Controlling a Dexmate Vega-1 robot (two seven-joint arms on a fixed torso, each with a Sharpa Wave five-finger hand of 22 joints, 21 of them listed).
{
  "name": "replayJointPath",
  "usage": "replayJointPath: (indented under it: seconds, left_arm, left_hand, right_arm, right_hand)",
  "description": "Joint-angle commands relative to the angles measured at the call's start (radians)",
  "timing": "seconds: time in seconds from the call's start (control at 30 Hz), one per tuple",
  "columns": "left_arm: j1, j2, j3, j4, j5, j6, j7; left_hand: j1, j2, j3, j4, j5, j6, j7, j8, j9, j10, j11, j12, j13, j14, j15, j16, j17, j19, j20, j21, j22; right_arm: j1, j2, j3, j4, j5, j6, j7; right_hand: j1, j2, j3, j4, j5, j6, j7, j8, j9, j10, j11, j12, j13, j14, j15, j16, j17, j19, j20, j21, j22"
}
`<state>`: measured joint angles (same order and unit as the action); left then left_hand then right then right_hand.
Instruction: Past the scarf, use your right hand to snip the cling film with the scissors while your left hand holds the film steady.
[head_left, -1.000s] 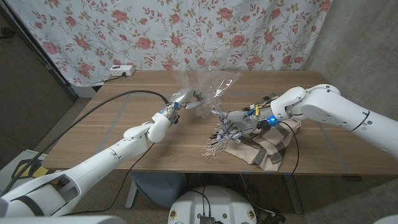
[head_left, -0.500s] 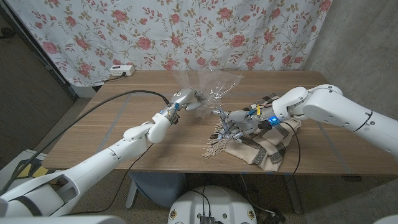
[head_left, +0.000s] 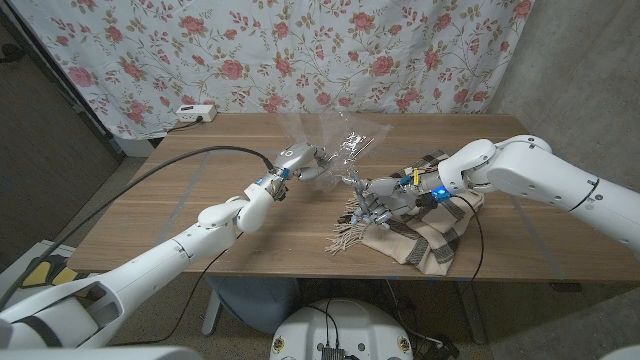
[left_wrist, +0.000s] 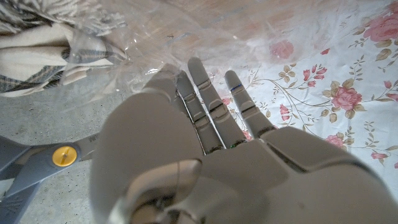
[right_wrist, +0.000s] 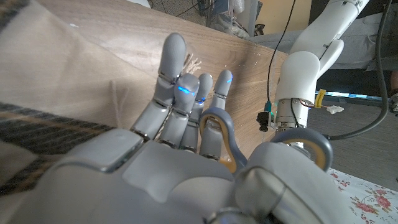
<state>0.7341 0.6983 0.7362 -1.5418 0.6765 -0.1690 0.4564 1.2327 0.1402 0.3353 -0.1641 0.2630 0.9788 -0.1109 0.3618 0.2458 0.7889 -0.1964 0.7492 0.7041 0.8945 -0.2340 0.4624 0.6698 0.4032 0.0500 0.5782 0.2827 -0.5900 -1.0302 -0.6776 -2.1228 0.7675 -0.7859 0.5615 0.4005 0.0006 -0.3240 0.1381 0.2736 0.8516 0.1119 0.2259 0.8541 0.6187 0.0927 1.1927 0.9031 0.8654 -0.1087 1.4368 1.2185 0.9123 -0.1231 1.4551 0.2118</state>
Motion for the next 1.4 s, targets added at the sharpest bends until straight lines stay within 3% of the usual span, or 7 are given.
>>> replayJointPath:
  seconds: [0.03, 0.63, 0.77, 0.9, 1.0, 1.13, 1.4]
  left_arm:
    - [0.009, 0.007, -0.001, -0.006, 0.025, 0.008, 0.027]
    - [0.038, 0.001, -0.012, 0.001, 0.041, 0.022, 0.122]
    - [0.048, -0.016, -0.014, 0.022, 0.041, 0.013, 0.190]
    - [0.052, -0.023, -0.012, 0.032, 0.037, 0.008, 0.216]
    - [0.051, -0.022, -0.009, 0.033, 0.035, 0.004, 0.218]
    - [0.055, -0.026, -0.012, 0.033, 0.019, 0.002, 0.218]
    - [0.053, -0.032, -0.014, 0.040, -0.017, -0.024, 0.202]
  left_hand:
    - [0.002, 0.007, 0.007, 0.002, 0.010, 0.003, -0.005, -0.003, 0.007, 0.000, -0.001, 0.005, 0.002, -0.003, -0.002, 0.005, 0.006, -0.001, 0.001, 0.007, 0.002]
    - [0.002, 0.027, 0.013, 0.010, -0.004, -0.035, 0.000, -0.017, 0.033, -0.058, 0.006, 0.000, 0.034, -0.053, 0.003, -0.003, 0.042, -0.018, 0.013, 0.022, -0.003]
    - [0.003, 0.059, 0.034, 0.033, -0.051, -0.098, 0.011, -0.031, 0.067, -0.113, 0.012, 0.005, 0.072, -0.103, 0.007, -0.011, 0.079, -0.030, 0.021, 0.037, -0.008]
    - [-0.006, 0.072, 0.093, 0.098, -0.077, -0.176, 0.004, -0.030, 0.143, -0.205, 0.012, 0.026, 0.143, -0.157, 0.023, -0.020, 0.131, -0.043, 0.022, 0.062, -0.017]
    - [-0.011, 0.072, 0.125, 0.130, -0.075, -0.212, -0.002, -0.019, 0.190, -0.246, 0.007, 0.045, 0.187, -0.180, 0.024, -0.028, 0.153, -0.050, 0.017, 0.076, -0.024]
    - [-0.020, 0.070, 0.145, 0.154, -0.072, -0.236, -0.005, -0.008, 0.222, -0.277, 0.000, 0.051, 0.213, -0.189, 0.020, -0.036, 0.164, -0.050, 0.008, 0.086, -0.029]
    - [-0.029, 0.066, 0.163, 0.171, -0.070, -0.245, -0.014, 0.009, 0.251, -0.277, -0.005, 0.049, 0.206, -0.195, 0.013, -0.052, 0.164, -0.059, -0.003, 0.094, -0.035]
  right_arm:
    - [0.000, -0.001, -0.003, -0.010, 0.002, -0.009, -0.002]
    - [-0.019, -0.010, 0.009, -0.008, 0.010, 0.008, -0.008]
    - [-0.018, -0.010, 0.007, -0.007, 0.008, 0.013, -0.002]
    - [-0.017, -0.008, 0.005, -0.007, 0.008, 0.012, 0.002]
    - [-0.016, -0.008, 0.006, -0.008, 0.007, 0.012, 0.003]
    - [-0.017, -0.010, 0.006, -0.013, 0.006, 0.014, 0.003]
    - [-0.017, -0.010, 0.005, -0.012, 0.006, 0.016, 0.007]
  right_hand:
    - [0.006, 0.008, -0.001, 0.001, -0.002, -0.053, 0.062, -0.001, 0.006, 0.003, 0.007, 0.009, 0.004, 0.000, -0.090, -0.002, 0.002, 0.010, -0.071, -0.004, 0.002]
    - [0.010, 0.014, -0.001, 0.001, -0.004, -0.053, 0.062, -0.001, 0.004, 0.002, 0.008, 0.014, -0.001, 0.001, -0.090, -0.006, 0.002, 0.009, -0.071, -0.005, 0.004]
    - [0.011, 0.014, -0.001, 0.000, -0.005, -0.052, 0.062, -0.001, 0.004, 0.001, 0.008, 0.016, -0.002, 0.002, -0.090, -0.008, 0.002, 0.011, -0.071, -0.005, 0.005]
    - [0.012, 0.014, -0.002, 0.000, -0.006, -0.052, 0.062, -0.002, 0.003, 0.001, 0.008, 0.017, -0.004, 0.002, -0.090, -0.011, 0.001, 0.011, -0.071, -0.006, 0.004]
    - [0.014, 0.016, -0.001, 0.000, -0.006, -0.053, 0.062, -0.001, 0.005, 0.000, 0.008, 0.017, -0.005, 0.003, -0.090, -0.011, 0.002, 0.012, -0.071, -0.007, 0.003]
    - [0.014, 0.016, -0.002, 0.000, -0.006, -0.054, 0.062, -0.002, 0.004, 0.000, 0.007, 0.018, -0.005, 0.003, -0.090, -0.011, 0.004, 0.011, -0.071, -0.008, 0.004]
    - [0.015, 0.016, -0.002, 0.000, -0.007, -0.053, 0.062, -0.002, 0.003, 0.000, 0.009, 0.020, -0.008, 0.007, -0.089, -0.011, 0.007, 0.010, -0.071, -0.007, 0.007]
